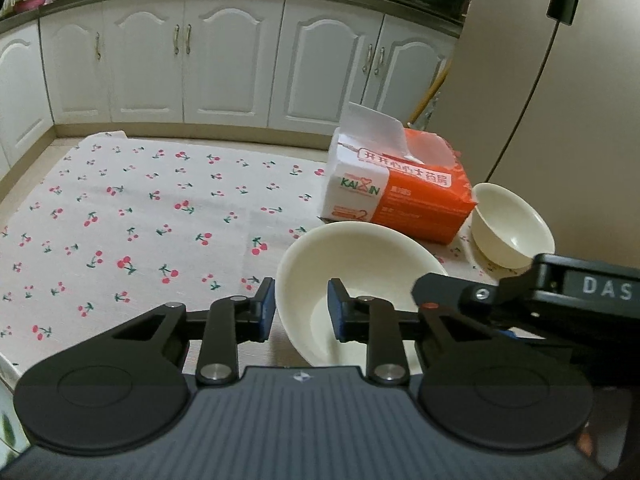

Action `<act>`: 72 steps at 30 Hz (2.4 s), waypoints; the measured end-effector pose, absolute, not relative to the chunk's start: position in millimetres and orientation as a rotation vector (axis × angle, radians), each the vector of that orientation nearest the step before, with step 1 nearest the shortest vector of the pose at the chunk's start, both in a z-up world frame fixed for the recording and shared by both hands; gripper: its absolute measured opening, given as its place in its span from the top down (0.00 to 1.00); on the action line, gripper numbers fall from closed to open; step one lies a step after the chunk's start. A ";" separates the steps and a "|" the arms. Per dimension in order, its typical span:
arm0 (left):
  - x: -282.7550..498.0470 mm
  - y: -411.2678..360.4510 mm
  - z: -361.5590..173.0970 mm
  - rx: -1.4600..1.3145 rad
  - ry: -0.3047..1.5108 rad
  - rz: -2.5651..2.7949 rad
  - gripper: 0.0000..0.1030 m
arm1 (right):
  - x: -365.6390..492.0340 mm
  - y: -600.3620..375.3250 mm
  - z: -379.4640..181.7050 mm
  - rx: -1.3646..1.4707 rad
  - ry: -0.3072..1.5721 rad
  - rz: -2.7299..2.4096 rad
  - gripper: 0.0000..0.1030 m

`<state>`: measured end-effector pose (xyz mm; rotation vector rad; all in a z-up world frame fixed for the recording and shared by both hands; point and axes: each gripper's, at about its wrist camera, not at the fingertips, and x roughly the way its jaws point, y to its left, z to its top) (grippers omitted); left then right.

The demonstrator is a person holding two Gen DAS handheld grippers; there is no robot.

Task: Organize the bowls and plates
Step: 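Carry the cream bowl with the left gripper toward the other cream bowl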

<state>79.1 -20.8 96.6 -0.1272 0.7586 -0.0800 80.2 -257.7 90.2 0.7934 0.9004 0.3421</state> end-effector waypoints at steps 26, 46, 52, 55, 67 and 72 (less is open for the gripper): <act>15.4 -24.0 134.0 -0.141 0.631 -0.155 0.72 | 37.5 -261.3 120.0 0.750 0.812 0.404 0.41; -79.5 -6.3 144.3 -0.153 0.573 -0.231 0.71 | -54.3 -243.3 156.2 0.632 0.685 0.463 0.33; -100.7 -5.6 139.3 -0.151 0.576 -0.251 0.71 | -82.1 -239.0 155.1 0.617 0.675 0.463 0.32; -105.6 -6.8 135.1 -0.151 0.588 -0.261 0.71 | -94.7 -238.4 152.1 0.610 0.674 0.456 0.32; -129.6 -13.6 116.1 -0.116 0.622 -0.313 0.71 | -137.8 -246.1 121.2 0.618 0.725 0.412 0.30; -133.9 -17.8 107.2 -0.104 0.630 -0.325 0.71 | -144.5 -250.5 108.6 0.623 0.753 0.388 0.30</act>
